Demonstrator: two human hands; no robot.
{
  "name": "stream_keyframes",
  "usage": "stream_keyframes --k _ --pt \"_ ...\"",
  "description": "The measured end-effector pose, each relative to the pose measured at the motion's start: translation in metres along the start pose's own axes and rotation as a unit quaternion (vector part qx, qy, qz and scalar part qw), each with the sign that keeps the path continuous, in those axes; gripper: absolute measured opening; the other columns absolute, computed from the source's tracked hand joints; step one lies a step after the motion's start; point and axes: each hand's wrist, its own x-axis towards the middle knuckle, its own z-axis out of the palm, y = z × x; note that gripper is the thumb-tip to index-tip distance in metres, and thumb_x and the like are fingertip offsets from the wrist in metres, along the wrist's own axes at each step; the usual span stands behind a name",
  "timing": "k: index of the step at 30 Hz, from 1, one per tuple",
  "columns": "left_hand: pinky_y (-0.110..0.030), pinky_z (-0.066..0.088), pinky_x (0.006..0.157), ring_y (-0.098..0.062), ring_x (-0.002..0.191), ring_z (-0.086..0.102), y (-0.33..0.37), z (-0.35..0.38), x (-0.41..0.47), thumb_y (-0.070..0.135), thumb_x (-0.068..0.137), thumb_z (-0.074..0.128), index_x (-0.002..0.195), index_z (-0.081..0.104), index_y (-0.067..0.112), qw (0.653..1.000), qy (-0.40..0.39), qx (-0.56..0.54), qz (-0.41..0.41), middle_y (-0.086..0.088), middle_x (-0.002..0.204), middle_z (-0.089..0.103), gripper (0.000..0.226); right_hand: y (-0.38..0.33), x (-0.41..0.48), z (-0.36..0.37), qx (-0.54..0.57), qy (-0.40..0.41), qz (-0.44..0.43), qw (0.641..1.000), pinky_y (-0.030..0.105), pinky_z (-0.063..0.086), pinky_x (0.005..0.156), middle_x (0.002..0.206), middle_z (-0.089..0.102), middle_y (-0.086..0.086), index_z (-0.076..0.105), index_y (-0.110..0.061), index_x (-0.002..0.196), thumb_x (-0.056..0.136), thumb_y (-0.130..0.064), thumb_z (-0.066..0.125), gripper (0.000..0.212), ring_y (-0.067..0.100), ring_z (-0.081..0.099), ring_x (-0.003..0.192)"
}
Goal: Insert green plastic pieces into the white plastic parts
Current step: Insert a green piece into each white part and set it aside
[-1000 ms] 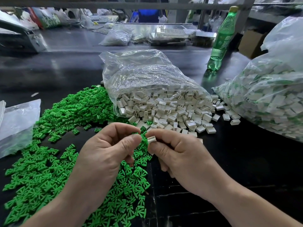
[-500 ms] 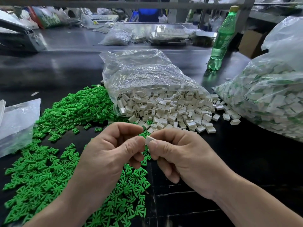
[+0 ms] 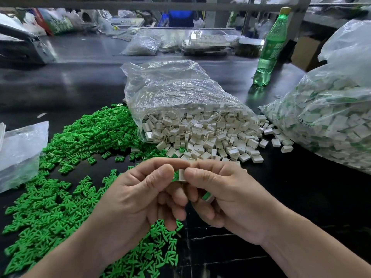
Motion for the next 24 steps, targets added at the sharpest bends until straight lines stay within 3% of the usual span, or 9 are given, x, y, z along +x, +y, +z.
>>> stream_keyframes --k 4,8,13,15,24 --pt "-0.025 0.054 0.043 -0.021 0.058 0.07 -0.002 0.004 0.0 0.033 0.076 0.083 0.111 0.07 0.008 0.989 -0.027 -0.131 -0.057 -0.014 0.074 0.07 0.044 0.0 0.001 0.001 0.05 -0.013 0.027 0.998 0.017 0.03 0.034 0.068 0.055 0.0 0.058 0.008 0.115 0.088 -0.03 0.066 0.047 0.008 0.042 0.042" --pt "-0.024 0.052 0.039 -0.019 0.049 0.067 -0.006 0.006 0.001 0.028 0.064 0.092 0.096 0.075 0.01 0.988 0.005 -0.139 -0.072 -0.014 0.066 0.068 0.04 -0.001 -0.001 0.003 0.017 -0.007 0.031 0.999 0.017 0.031 0.034 0.068 0.055 0.001 0.065 0.0 0.1 0.096 -0.023 0.065 0.024 0.007 0.042 0.041" --pt "-0.025 0.052 0.041 -0.022 0.049 0.066 -0.01 0.011 0.003 0.031 0.062 0.092 0.099 0.073 0.009 0.988 0.036 -0.146 -0.043 -0.016 0.066 0.067 0.047 0.001 0.001 0.006 0.049 0.006 0.039 0.998 0.018 0.028 0.034 0.065 0.054 -0.001 0.057 0.008 0.115 0.096 -0.028 0.066 0.042 0.007 0.041 0.042" --pt "-0.026 0.053 0.043 -0.023 0.052 0.068 -0.01 0.012 0.003 0.028 0.064 0.092 0.102 0.073 0.009 0.987 0.024 -0.156 -0.03 -0.016 0.068 0.069 0.047 0.001 0.001 0.007 0.076 -0.003 0.035 0.997 0.018 0.027 0.034 0.065 0.054 -0.001 0.057 0.008 0.11 0.091 -0.029 0.065 0.043 0.007 0.041 0.041" --pt "-0.026 0.053 0.042 -0.022 0.05 0.068 -0.01 0.008 0.002 0.024 0.063 0.093 0.094 0.074 0.011 0.992 0.019 -0.125 -0.022 -0.015 0.065 0.069 0.039 0.002 -0.001 0.01 0.073 0.005 0.016 0.997 0.018 0.028 0.034 0.066 0.054 0.003 0.067 -0.005 0.103 0.099 -0.022 0.062 0.018 0.007 0.041 0.042"
